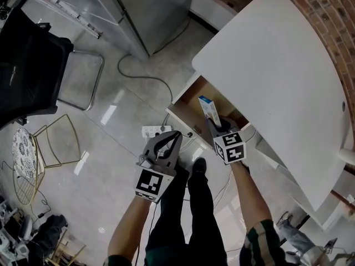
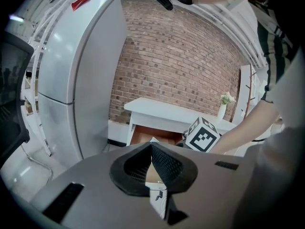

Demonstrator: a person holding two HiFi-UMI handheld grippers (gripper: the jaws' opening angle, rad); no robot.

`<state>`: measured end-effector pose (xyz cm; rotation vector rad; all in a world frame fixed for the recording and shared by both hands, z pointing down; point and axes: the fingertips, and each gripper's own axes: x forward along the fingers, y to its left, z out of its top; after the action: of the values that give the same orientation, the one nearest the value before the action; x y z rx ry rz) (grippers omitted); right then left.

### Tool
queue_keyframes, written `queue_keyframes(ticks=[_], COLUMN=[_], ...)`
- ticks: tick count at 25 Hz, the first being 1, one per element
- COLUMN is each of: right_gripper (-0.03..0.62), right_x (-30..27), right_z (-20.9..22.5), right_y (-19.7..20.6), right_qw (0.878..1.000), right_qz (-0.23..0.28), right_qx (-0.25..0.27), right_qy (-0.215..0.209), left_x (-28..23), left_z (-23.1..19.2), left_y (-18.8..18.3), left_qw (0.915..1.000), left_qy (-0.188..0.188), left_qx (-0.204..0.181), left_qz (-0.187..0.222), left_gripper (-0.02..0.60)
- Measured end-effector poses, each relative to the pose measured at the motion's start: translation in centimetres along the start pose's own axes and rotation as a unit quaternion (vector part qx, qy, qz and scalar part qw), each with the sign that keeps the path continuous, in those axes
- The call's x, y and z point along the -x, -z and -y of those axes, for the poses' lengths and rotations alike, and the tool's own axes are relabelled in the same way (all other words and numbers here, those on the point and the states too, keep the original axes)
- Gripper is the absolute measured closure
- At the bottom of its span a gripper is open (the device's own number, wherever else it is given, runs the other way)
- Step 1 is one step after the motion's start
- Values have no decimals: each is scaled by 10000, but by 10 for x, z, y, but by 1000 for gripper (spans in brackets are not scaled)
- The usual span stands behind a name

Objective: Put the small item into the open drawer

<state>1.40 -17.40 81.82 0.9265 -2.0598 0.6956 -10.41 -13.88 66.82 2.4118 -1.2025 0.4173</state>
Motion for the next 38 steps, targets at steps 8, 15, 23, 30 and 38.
queue_keyframes(ticks=[8,15,23,30,38], right_gripper=[502,502,502,502,502], right_x=[-25,-39,-54,-63,-73], right_z=[3,2,-4,-2,8], right_y=[14,30,45,49,62], right_qw=[9983,9953,9911,9893,9851], right_qz=[-531,-944,-1277,-1381,-1623], right_qx=[253,155,301,435,560], right_qy=[-52,-153,-226,-161,-87], left_x=[-2,0,2,3,6], left_z=[-7,-13,-19,-23,-28], left_y=[6,13,20,26,35], left_qw=[9999,9998,9995,9994,9990], left_qy=[-57,-86,-137,-137,-180], left_qx=[109,173,265,307,369], left_qz=[-17,-71,-67,-78,-149], left_gripper=[568,568,568,568,568])
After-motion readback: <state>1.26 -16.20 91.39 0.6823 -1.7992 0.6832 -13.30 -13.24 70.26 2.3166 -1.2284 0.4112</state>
